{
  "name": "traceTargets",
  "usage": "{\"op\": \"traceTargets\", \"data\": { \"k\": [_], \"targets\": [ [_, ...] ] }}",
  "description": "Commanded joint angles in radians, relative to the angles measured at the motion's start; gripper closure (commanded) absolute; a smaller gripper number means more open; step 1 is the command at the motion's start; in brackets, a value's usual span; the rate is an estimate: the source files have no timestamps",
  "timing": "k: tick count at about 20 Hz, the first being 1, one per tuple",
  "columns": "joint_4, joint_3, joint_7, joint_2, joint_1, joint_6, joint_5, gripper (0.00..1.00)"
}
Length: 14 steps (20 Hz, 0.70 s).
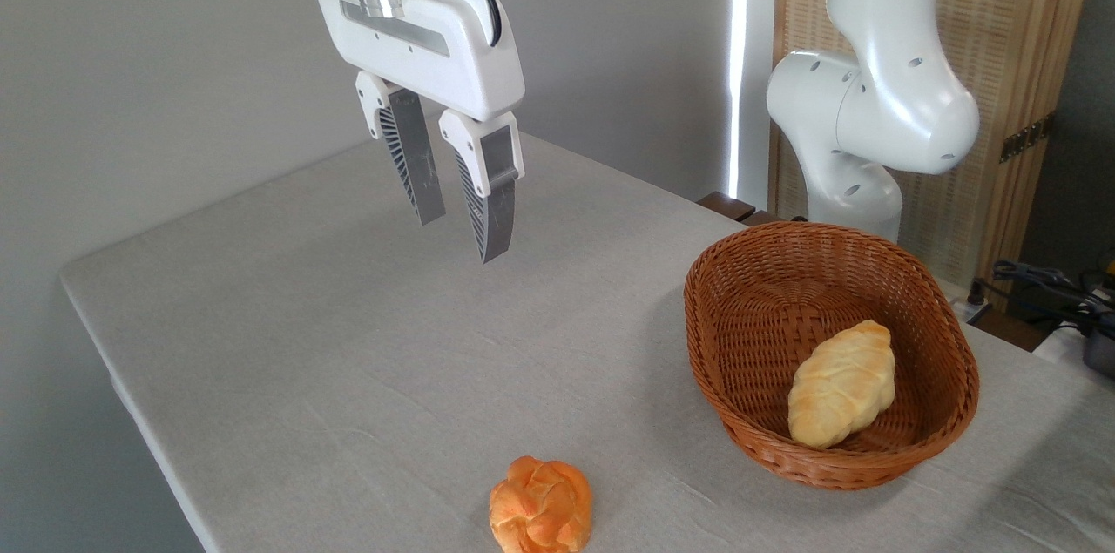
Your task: Put bread into the basket
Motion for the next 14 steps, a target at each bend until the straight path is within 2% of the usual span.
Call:
{"op": "traceTargets", "data": {
  "k": [1,14],
  "targets": [
    [0.026,0.011,0.012,0.011,-0.002,-0.014,0.005,0.00],
    [0.025,0.011,0.011,0.012,-0.002,-0.006,0.004,0.00]
  ]
}}
